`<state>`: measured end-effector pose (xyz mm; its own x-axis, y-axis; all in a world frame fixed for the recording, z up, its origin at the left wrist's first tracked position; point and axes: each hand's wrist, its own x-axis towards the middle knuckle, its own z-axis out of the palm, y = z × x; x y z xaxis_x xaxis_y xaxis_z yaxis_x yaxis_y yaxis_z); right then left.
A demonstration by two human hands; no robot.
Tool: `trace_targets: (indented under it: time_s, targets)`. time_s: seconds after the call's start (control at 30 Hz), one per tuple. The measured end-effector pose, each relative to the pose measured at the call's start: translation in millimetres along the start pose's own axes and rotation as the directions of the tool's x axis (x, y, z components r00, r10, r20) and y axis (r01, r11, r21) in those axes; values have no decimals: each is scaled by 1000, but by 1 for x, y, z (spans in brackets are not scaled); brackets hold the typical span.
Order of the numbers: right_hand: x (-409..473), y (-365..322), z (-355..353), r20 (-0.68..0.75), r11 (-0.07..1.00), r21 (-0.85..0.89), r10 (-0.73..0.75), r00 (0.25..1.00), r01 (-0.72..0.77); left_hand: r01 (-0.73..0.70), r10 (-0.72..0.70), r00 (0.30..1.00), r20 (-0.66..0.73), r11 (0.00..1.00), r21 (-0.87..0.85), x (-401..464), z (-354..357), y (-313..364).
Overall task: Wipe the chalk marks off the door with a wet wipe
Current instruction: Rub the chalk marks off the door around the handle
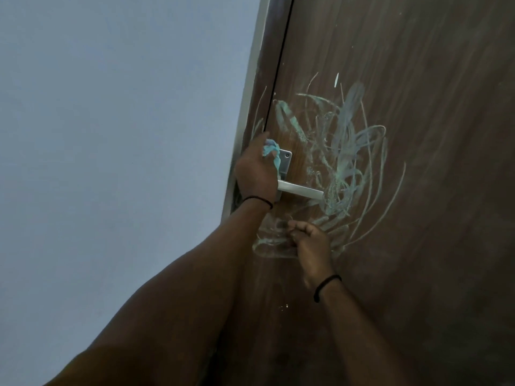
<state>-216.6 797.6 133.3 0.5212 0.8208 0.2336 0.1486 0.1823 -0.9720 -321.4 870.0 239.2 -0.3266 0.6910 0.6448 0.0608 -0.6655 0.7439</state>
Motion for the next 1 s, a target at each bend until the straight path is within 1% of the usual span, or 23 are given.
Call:
trace_targets:
  time_s: [0.1, 0.13, 0.17, 0.23, 0.37, 0.43, 0.47, 0.5, 0.53, 0.57, 0.6, 0.63, 0.67, 0.7, 0.77, 0.8, 0.87, 0.93, 1.0]
  targets:
    - [2, 12, -3, -2, 1000, -30, 10, 1000, -10, -78, 79, 995, -66, 997, 15, -3, 8, -18]
    - [1, 16, -3, 8, 999, -37, 16, 1000, -15, -72, 72, 993, -95, 997, 6, -6, 10, -24]
    - [1, 20, -3, 19, 999, -43, 20, 1000, -19, -37, 35, 993, -114, 999, -11, -10, 11, -27]
    - [1, 28, -2, 29, 998, -62, 35, 999, -33, 34, -36, 994, -102, 999, -22, -14, 9, -36]
    - [-7, 42, 0, 50, 995, -65, 82, 995, -78, 135, -133, 990, -49, 990, 38, -36, -4, -56]
    - [-11, 45, 2, 46, 994, -53, 96, 994, -94, 230, -230, 971, -58, 973, -8, -50, -6, -60]
    - [-12, 45, 3, 43, 994, -43, 104, 994, -102, 323, -326, 943, -70, 945, -61, -52, -4, -60]
    - [-14, 45, 4, 39, 993, -36, 113, 993, -111, 452, -464, 883, -68, 880, -144, -52, -2, -59]
    - [-14, 43, 5, 32, 992, -33, 119, 992, -118, 587, -610, 792, -33, 775, -234, -49, 0, -58]
    - [-14, 41, 5, 22, 992, -24, 125, 992, -125, 685, -716, 698, 16, 661, -305, -47, 2, -57]
    - [-13, 39, 6, 11, 992, -4, 130, 991, -130, 743, -779, 622, 76, 558, -369, -46, 3, -55]
    - [-12, 36, 6, 0, 991, 25, 134, 991, -134, 775, -811, 567, 144, 466, -426, -47, 4, -52]
    - [-11, 32, 6, -13, 989, 55, 136, 991, -135, 795, -823, 529, 207, 395, -461, -51, 6, -48]
    - [-9, 29, 7, -28, 988, 80, 133, 991, -130, 812, -823, 502, 264, 344, -472, -56, 8, -43]
    - [-5, 23, 6, -78, 988, 118, 112, 991, -102, 835, -819, 465, 334, 282, -473, -65, 15, -36]
    - [-3, 19, 6, -109, 988, 133, 100, 989, -85, 844, -818, 457, 349, 276, -460, -67, 16, -34]
    - [4, 9, 4, -118, 989, 141, 59, 991, -42, 868, -805, 465, 370, 330, -372, -72, 13, -35]
    - [10, 0, 4, -35, 991, 130, -7, 999, 12, 871, -769, 490, 411, 412, -267, -74, 4, -40]
    - [14, -9, 7, 67, 995, 70, -83, 994, 78, 855, -733, 512, 447, 486, -182, -74, -5, -47]
